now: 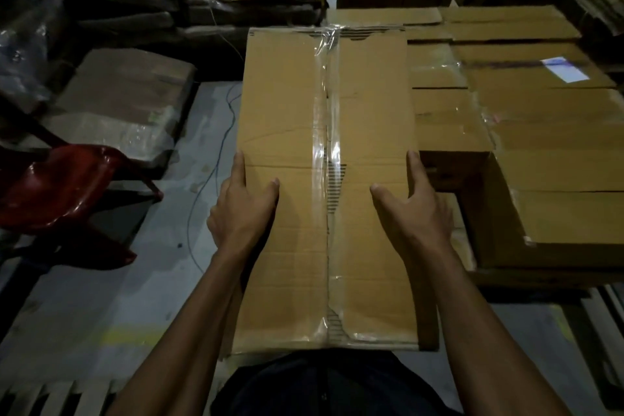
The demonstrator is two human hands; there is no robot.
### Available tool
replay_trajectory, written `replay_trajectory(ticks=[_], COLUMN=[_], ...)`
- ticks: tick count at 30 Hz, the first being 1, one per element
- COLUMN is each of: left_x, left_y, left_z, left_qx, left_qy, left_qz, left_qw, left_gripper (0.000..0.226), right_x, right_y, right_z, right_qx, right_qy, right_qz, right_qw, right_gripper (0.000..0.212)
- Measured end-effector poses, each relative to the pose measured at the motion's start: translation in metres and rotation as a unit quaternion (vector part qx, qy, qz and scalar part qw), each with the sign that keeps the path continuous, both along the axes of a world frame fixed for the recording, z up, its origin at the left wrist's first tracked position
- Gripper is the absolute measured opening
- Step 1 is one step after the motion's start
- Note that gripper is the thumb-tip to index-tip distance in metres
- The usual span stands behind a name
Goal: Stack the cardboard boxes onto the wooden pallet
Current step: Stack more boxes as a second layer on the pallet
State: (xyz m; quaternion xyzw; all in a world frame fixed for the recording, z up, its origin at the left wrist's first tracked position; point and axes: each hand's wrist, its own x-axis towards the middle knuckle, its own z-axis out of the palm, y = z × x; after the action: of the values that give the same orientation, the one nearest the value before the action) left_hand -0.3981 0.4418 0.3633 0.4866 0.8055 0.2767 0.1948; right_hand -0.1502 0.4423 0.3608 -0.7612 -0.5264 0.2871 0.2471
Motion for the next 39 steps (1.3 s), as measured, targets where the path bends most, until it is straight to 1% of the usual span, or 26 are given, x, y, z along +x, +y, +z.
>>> replay_trajectory(ticks=[5,11,18,24,27,30,34,39], left_x=[0.008,0.017,0.029,0.026,0.021,0.018,0.021,0.037], left_y=[0.058,0.126,0.209,0.280,0.306,0.326,0.345,0.347], left_z=[0.010,0.011,-0.003,-0.010,-0.006,-0.004,-0.004,-0.007], left_qx=[0.014,0.029,0.008,-0.012,-0.025,-0.031,-0.043,-0.049], left_qy=[0.003,-0.002,-0.015,-0.015,-0.014,-0.024,-0.014,-0.015], left_qz=[-0.030,-0.094,-0.209,-0.329,-0.386,-0.442,-0.501,-0.557], left_qw=[0.999,0.995,0.978,0.944,0.922,0.896,0.864,0.829], left_gripper=[0.080,0.081,0.080,0.078,0.078,0.078,0.078,0.078], right_x=[0.008,0.015,0.007,-0.027,-0.049,-0.068,-0.092,-0.104], right_y=[0.049,0.081,0.104,0.126,0.131,0.134,0.132,0.120], right_z=[0.009,0.019,0.017,0.013,0.007,0.005,0.002,0.001], right_qx=[0.003,0.003,-0.015,-0.027,-0.008,0.010,-0.007,-0.017], right_qy=[-0.012,-0.009,-0.012,-0.022,0.007,0.037,-0.001,-0.007], right_qz=[-0.031,-0.088,-0.212,-0.336,-0.397,-0.437,-0.495,-0.542], right_qw=[0.999,0.996,0.977,0.941,0.918,0.899,0.869,0.840], right_gripper=[0.090,0.089,0.086,0.086,0.089,0.098,0.087,0.085])
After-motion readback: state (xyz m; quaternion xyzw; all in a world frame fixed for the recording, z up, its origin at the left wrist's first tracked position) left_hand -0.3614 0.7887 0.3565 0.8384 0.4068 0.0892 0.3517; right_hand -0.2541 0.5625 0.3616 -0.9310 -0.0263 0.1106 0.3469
